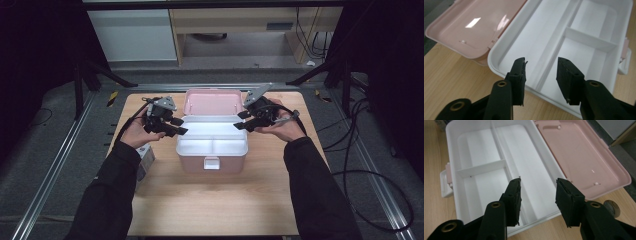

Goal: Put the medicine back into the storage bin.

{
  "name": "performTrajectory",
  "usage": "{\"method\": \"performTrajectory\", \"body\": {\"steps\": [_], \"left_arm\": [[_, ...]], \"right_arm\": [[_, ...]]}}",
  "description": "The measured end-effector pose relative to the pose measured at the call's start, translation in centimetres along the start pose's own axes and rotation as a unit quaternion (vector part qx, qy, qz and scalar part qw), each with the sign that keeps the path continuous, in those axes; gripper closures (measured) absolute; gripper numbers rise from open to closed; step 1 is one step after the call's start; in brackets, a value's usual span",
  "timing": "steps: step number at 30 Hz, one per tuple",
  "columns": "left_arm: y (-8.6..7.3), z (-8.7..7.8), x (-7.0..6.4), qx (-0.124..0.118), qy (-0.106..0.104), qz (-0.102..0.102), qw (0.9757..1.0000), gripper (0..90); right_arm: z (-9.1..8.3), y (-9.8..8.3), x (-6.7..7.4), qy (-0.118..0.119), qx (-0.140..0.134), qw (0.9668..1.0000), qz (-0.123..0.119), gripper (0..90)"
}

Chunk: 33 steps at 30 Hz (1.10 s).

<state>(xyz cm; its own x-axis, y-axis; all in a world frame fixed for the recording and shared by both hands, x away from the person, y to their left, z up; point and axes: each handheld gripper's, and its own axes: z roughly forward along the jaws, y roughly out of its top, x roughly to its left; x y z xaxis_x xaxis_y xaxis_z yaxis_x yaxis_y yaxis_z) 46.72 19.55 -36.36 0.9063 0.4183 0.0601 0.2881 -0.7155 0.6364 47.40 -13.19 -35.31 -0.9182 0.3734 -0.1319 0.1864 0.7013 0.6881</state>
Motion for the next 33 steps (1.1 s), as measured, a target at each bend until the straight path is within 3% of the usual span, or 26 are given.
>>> {"method": "performTrajectory", "body": {"steps": [6, 10, 16, 22, 25, 29, 33], "left_arm": [[-0.2, 1.4, 0.1, 0.032, -0.01, 0.02, 0.9992, 63.6], [-0.1, 1.9, 0.3, 0.035, -0.019, 0.023, 0.9989, 65.3], [0.8, 2.7, 0.1, 0.078, -0.009, 0.052, 0.9955, 67.0], [1.3, 3.3, 0.4, 0.102, -0.022, 0.063, 0.9926, 70.1], [1.4, 3.7, 0.5, 0.112, -0.028, 0.07, 0.9908, 70.2], [1.3, 4.1, 0.5, 0.116, -0.041, 0.076, 0.9894, 75.0], [1.1, 4.1, 0.8, 0.112, -0.053, 0.075, 0.9894, 77.7]], "right_arm": [[1.6, -0.3, 0.1, 0.02, 0.043, 0.9986, -0.024, 61.0], [2.5, -0.5, 0.2, 0.031, 0.069, 0.9967, -0.031, 64.7], [3.7, -0.9, 0.7, 0.039, 0.109, 0.9926, -0.039, 72.9], [4.1, -1.0, 0.6, 0.044, 0.119, 0.9909, -0.045, 79.0], [4.5, -0.8, 0.8, 0.043, 0.135, 0.9883, -0.057, 80.0], [4.6, -0.6, 0.7, 0.047, 0.146, 0.9868, -0.054, 80.5], [4.7, -0.6, 0.5, 0.055, 0.146, 0.9865, -0.051, 81.8]]}}
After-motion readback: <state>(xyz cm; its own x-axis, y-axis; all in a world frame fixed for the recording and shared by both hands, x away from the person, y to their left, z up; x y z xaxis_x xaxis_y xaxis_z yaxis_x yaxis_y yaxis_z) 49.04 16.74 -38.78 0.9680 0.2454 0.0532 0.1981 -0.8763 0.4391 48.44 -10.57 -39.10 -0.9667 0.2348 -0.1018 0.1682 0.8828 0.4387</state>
